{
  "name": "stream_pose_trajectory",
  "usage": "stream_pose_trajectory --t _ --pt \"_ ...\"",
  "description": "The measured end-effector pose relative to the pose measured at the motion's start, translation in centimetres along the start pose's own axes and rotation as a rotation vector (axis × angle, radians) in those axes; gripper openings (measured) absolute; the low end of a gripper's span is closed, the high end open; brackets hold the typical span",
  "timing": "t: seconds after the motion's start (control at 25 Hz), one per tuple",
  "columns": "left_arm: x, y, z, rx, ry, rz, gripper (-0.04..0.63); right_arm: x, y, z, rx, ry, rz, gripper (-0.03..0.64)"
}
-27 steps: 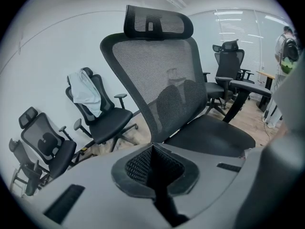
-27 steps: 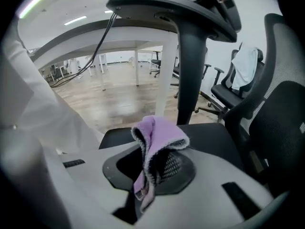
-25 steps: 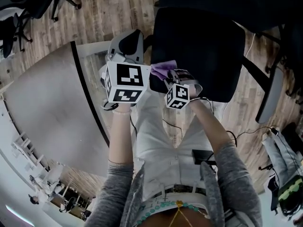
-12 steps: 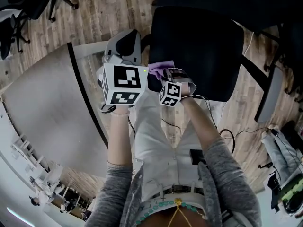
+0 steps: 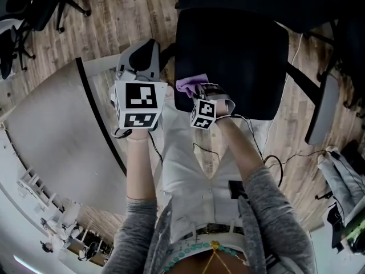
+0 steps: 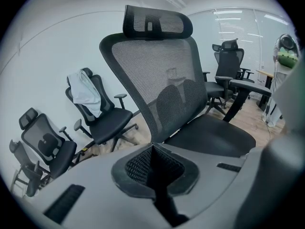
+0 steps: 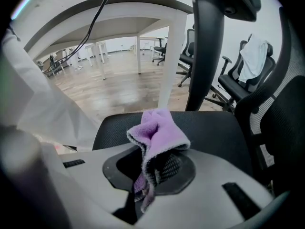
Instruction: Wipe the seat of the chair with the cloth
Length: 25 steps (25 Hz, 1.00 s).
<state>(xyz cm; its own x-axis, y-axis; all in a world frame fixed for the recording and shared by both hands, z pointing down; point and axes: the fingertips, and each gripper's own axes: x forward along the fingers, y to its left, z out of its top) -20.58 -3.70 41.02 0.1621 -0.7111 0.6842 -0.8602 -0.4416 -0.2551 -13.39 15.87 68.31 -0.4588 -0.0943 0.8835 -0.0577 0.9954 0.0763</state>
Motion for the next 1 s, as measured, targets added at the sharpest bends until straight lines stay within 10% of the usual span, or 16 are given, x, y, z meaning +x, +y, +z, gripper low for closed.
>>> stream_pose_trajectory --t 1.0 --pt "0.2 0.1 -0.2 0.014 0.007 0.013 -0.003 -1.6 -0.2 -6.5 0.084 0.082 -0.012 0.048"
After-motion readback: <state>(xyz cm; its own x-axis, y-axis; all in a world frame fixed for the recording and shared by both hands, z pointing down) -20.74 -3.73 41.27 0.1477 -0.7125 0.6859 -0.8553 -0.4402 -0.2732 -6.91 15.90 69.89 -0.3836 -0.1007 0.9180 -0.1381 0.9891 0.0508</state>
